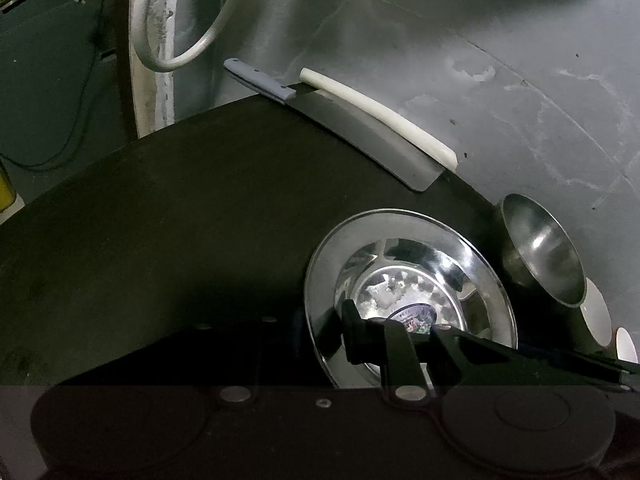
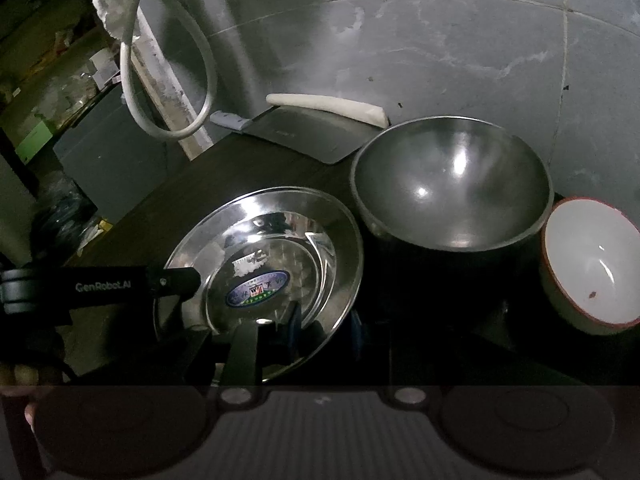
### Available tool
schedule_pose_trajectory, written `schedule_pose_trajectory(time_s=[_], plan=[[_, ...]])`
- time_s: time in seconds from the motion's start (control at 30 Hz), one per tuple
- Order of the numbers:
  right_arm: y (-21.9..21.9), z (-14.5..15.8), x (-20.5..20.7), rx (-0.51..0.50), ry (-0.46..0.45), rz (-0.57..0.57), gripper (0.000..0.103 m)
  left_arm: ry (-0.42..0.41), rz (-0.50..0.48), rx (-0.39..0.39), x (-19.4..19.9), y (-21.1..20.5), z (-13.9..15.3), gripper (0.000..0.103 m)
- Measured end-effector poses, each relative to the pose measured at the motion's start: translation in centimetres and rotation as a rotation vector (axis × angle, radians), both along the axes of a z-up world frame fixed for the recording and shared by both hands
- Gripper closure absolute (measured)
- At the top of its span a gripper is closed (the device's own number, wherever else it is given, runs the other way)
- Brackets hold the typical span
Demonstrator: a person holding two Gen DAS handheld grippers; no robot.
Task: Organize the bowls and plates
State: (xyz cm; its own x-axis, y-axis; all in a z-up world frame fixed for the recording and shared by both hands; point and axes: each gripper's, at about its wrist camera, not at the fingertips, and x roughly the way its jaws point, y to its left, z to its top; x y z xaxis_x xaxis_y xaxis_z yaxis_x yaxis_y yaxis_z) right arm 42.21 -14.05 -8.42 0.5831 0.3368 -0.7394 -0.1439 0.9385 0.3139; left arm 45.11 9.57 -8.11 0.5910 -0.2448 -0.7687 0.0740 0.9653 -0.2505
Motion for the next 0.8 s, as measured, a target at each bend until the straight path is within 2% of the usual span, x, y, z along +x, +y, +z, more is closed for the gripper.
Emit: schedule_pose_trajectory(time_s=[0.4, 0.8], plan=[[-0.3, 0.9, -2.8, 0.002, -0.029, 0.052, 0.075, -0.010, 0.036, 0.009, -4.0, 0.1, 0.9, 0.082], [-2.3, 3.8, -6.8, -0.011, -0.106, 0.133, 0.075, -0.053, 0.106, 0.008, -9.5, -1.3, 3.5, 0.082]])
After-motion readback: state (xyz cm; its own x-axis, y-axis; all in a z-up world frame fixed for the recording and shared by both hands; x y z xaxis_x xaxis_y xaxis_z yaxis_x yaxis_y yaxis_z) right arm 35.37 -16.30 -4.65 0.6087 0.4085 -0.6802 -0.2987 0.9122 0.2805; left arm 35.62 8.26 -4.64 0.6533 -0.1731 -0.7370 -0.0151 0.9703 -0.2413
